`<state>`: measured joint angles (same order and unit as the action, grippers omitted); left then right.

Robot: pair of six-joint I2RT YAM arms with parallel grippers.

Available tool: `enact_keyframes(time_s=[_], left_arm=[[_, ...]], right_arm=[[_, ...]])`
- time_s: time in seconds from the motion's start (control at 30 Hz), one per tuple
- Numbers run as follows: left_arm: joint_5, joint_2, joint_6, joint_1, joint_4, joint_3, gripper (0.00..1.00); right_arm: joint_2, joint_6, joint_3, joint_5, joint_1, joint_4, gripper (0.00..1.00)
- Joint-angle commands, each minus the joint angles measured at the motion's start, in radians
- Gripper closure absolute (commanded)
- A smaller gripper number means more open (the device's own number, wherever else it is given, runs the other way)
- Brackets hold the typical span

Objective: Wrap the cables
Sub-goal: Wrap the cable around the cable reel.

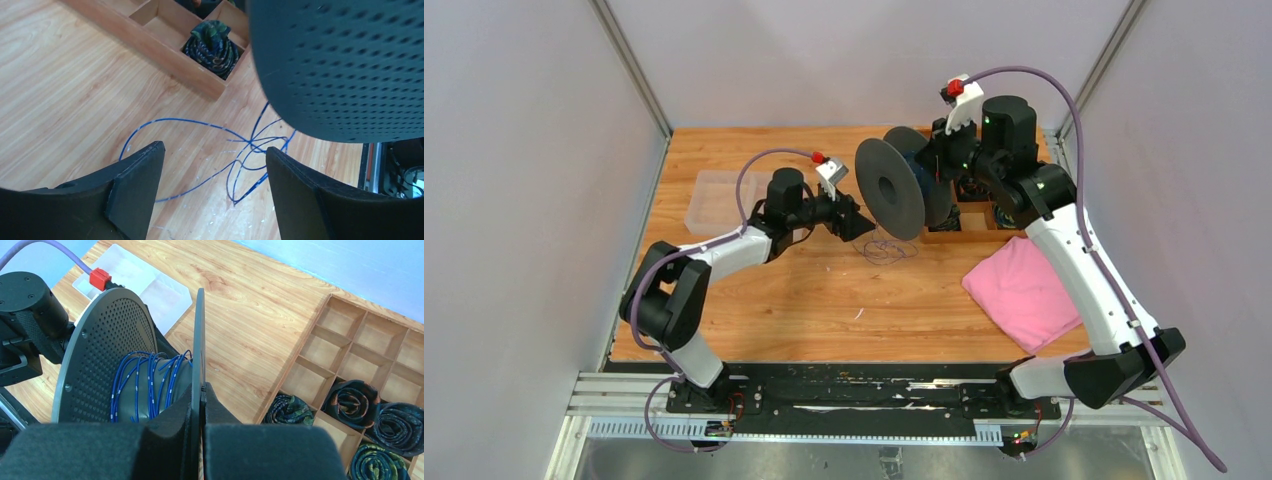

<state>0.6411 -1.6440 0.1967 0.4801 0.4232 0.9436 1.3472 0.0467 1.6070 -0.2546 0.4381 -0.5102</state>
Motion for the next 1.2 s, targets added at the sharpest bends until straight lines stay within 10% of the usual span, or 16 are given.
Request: enact_keyframes(time_s=[0.0,0.5,0.83,1.17], left_arm=[[0.044,0.037,0.029,-0.005,0.181,-0.027,0.21],[0.001,-0.129,0.188,0.001,0.460,-0.022,0.30],[-0.055,-0.225,0.194,0.038,0.448,0.012,0.63],[-0.057,-0.201,0.120,0.040,0.387,-0.042,0.70]], right_arm=[[-0.009,0.035,0.043,-0.019,-0.013,0.027,0.99],[0.001,0.057,0.057,-0.041,-0.012,0.028,0.99],[0.001,0.059,0.085,-0.037,-0.014,0.022,0.99],[0.000,0.061,0.160,-0.021,-0.045,-0.005,0.99]])
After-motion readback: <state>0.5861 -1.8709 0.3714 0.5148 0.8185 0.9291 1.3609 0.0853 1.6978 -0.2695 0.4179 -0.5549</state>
